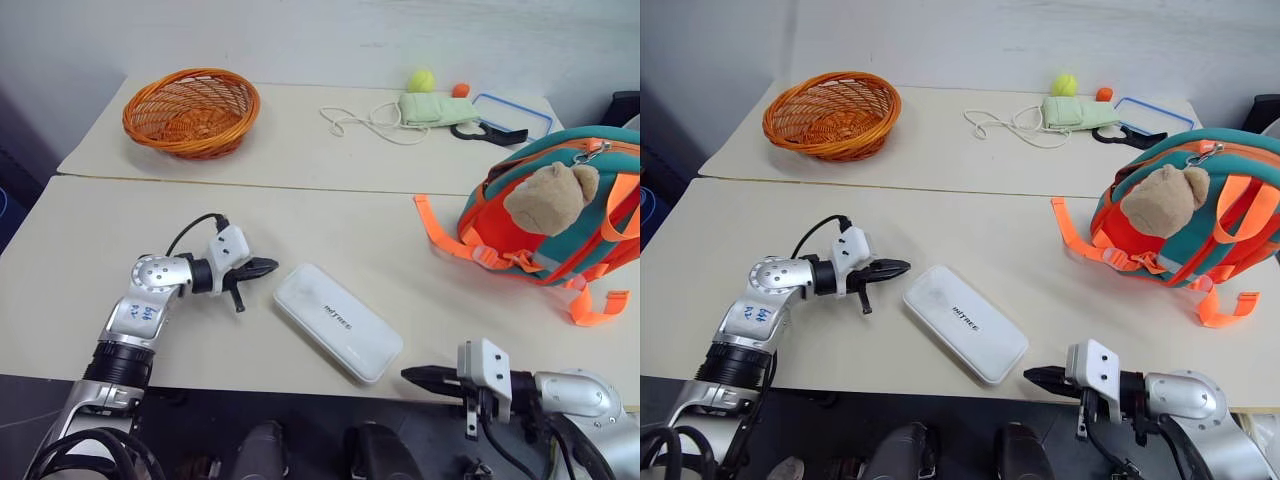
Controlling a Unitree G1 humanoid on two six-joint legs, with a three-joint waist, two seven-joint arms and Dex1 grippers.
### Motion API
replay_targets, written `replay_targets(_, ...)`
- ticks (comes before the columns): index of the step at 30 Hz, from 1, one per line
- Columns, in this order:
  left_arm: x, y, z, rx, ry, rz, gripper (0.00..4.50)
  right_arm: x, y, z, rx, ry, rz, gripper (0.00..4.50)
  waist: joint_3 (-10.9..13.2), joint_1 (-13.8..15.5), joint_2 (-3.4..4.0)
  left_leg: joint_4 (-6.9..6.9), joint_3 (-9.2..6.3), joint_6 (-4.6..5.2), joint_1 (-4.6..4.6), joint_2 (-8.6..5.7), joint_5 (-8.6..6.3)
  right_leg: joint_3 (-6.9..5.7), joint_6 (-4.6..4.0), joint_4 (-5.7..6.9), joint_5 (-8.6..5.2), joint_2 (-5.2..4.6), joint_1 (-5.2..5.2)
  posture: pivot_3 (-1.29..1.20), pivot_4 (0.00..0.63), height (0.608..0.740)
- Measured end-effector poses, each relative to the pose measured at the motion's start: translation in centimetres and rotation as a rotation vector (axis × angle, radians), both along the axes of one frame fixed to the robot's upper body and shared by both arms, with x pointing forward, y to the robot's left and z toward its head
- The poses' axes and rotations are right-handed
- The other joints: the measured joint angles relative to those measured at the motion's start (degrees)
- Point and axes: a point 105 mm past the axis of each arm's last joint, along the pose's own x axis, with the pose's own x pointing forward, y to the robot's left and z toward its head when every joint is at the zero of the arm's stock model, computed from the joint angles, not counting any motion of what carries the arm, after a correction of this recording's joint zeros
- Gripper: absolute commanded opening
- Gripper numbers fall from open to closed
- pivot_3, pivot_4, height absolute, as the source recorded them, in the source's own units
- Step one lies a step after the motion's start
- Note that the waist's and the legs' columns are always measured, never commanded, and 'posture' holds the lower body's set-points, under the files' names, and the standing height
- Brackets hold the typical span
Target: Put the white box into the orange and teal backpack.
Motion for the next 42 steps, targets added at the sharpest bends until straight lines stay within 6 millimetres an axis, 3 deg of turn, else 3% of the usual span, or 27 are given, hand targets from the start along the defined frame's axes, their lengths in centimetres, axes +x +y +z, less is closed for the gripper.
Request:
replay_targets(6, -0.7, -1.7, 0.0, -0.064, 0.018, -0.05, 0.03, 1.3, 0.4, 0.1, 0.011, -0.014, 0.006, 0.0, 0.0, 0.04, 0.0, 0.03, -0.03, 0.01, 0.01, 0.0, -0.01, -0.01, 0.0, 0.02, 0.0, -0.01, 0.03, 0.0, 0.15, 0.74)
replay_targets(16, -3.4, -0.1, -1.5, -0.069, 0.071, 0.018, 0.03, 1.9, 0.2, 0.2, 0.014, 0.017, 0.003, 0.0, 0.0, -0.04, 0.0, 0.03, -0.06, 0.02, 0.07, 0.03, -0.03, 0.0, 0.0, 0.0, 0.0, -0.03, 0.12, 0.0, 0.15, 0.74)
replay_targets(22, -4.2, -0.1, -2.1, -0.072, 0.084, 0.036, 0.03, 3.0, -2.3, 1.5, 0.026, 0.017, -0.071, 0.0, 0.01, 0.07, 0.02, 0.01, -0.07, 0.07, 0.05, 0.01, -0.06, -0.03, 0.0, -0.04, 0.0, -0.06, 0.12, 0.0, 0.15, 0.74)
replay_targets(27, -4.6, 0.0, -2.6, -0.071, 0.102, 0.052, 0.03, 1.6, -3.8, 0.6, -0.043, 0.092, -0.058, 0.0, 0.01, 0.1, 0.02, 0.02, -0.1, 0.14, 0.06, 0.01, -0.1, -0.06, 0.0, -0.1, 0.0, -0.07, 0.18, 0.0, 0.15, 0.74)
replay_targets(32, -4.4, -0.1, -2.5, -0.068, 0.096, 0.049, 0.03, 0.5, -2.8, -1.3, -0.048, 0.19, -0.016, 0.0, 0.01, -0.08, 0.02, 0.02, -0.09, 0.13, 0.07, 0.02, -0.1, -0.05, 0.0, -0.09, 0.0, -0.06, 0.18, 0.0, 0.15, 0.74)
replay_targets(37, -4.3, -0.3, -2.2, -0.067, 0.086, 0.042, 0.03, 2.0, -0.6, -0.8, 0.006, 0.13, -0.001, 0.0, 0.01, -0.05, 0.03, 0.01, -0.09, 0.1, 0.07, 0.02, -0.09, -0.06, 0.0, -0.09, 0.0, -0.06, 0.17, 0.0, 0.15, 0.74)
replay_targets(42, -4.2, 0.5, -2.3, -0.065, 0.097, 0.086, 0.03, 3.6, -0.3, -0.3, 0.0, 0.09, -0.015, 0.0, 0.01, -0.07, 0.03, 0.02, -0.09, 0.1, 0.06, 0.01, -0.09, -0.06, 0.0, -0.09, 0.0, -0.07, 0.17, 0.0, 0.15, 0.74)
